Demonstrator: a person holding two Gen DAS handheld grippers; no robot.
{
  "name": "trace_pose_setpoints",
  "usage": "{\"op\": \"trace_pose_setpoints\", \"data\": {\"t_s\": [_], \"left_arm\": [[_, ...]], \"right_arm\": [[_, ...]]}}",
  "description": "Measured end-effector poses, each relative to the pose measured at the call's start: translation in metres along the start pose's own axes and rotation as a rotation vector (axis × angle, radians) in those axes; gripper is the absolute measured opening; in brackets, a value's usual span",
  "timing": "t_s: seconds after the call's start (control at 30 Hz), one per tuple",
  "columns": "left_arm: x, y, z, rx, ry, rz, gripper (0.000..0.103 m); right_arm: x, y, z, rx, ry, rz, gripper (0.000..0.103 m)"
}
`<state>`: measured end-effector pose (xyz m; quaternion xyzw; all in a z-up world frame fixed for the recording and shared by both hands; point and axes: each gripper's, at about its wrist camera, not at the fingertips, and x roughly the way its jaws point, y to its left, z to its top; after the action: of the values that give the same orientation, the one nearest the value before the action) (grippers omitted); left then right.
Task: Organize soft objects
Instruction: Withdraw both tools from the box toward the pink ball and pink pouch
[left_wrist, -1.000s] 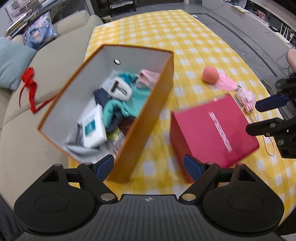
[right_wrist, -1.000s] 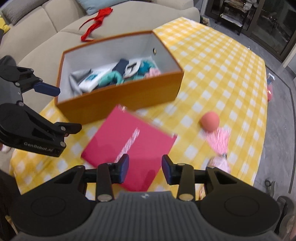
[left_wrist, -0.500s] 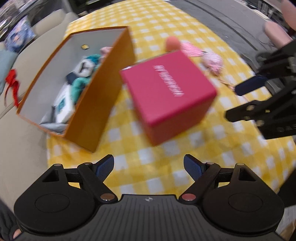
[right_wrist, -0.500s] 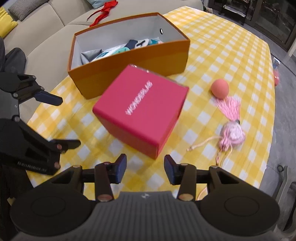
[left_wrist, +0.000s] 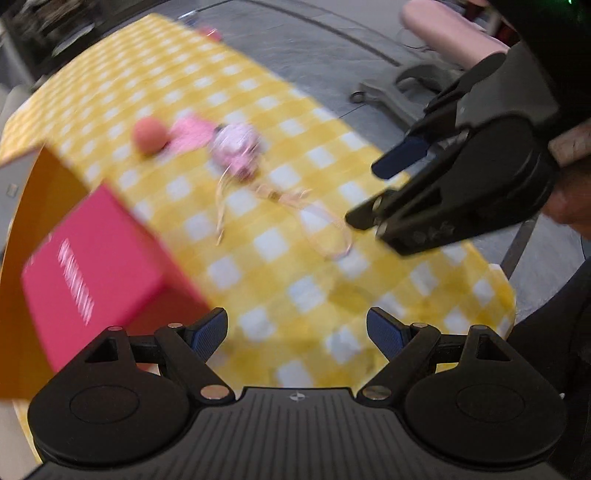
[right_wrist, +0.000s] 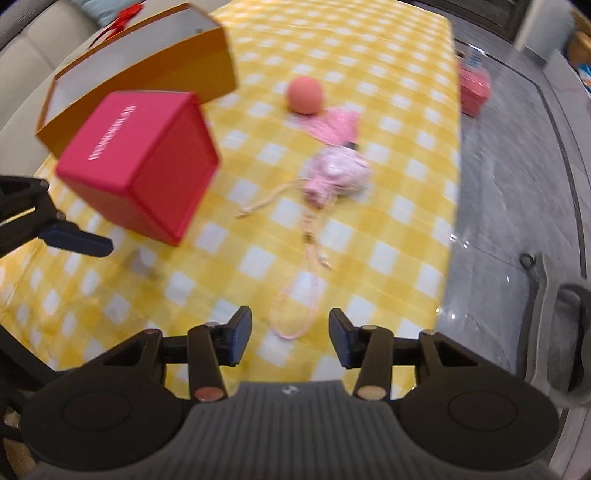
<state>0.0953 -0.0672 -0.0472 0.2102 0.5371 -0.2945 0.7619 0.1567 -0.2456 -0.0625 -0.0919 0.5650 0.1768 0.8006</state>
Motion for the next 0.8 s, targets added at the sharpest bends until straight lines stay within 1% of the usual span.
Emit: {"op": "trace_pose_setpoints", "data": {"t_s": [0.07, 0.2, 0.3, 0.37, 0.47, 0.53, 0.67, 0.8], "left_arm": [[0.005, -0.001, 0.017, 0.021, -0.012, -0.004, 0.1], [0.011, 0.009, 0.046, 0.015, -0.015, 0.013, 0.1], [0.011, 0.025, 0.067, 0.026, -0.022, 0.05, 0.1], [0.01, 0.04, 0.082, 0.011, -0.027, 0.075, 0.1], [0.015, 0.067, 0.105, -0.047, -0.023, 0.1, 0.1], [0.02, 0.081, 0.118, -0.062, -0.015, 0.125, 0.1], [0.036, 0.106, 0.139, -0.026, 0.017, 0.183, 0.1], [0.056, 0.132, 0.158, -0.033, 0.044, 0.202, 0.1]], "right_arm": [[0.004, -0.013, -0.004, 0.019, 0.003, -0.009, 0.047], [0.014, -0.035, -0.013, 0.05, 0.02, -0.021, 0.047], [0.021, -0.049, -0.013, 0.076, 0.013, -0.016, 0.047], [0.026, -0.053, -0.011, 0.086, 0.01, -0.008, 0.047], [0.035, -0.056, -0.004, 0.094, 0.008, 0.003, 0.047], [0.041, -0.055, 0.003, 0.095, 0.002, 0.016, 0.047], [0.053, -0.05, 0.019, 0.109, -0.018, 0.035, 0.048], [0.066, -0.046, 0.038, 0.147, -0.061, 0.018, 0.051]]}}
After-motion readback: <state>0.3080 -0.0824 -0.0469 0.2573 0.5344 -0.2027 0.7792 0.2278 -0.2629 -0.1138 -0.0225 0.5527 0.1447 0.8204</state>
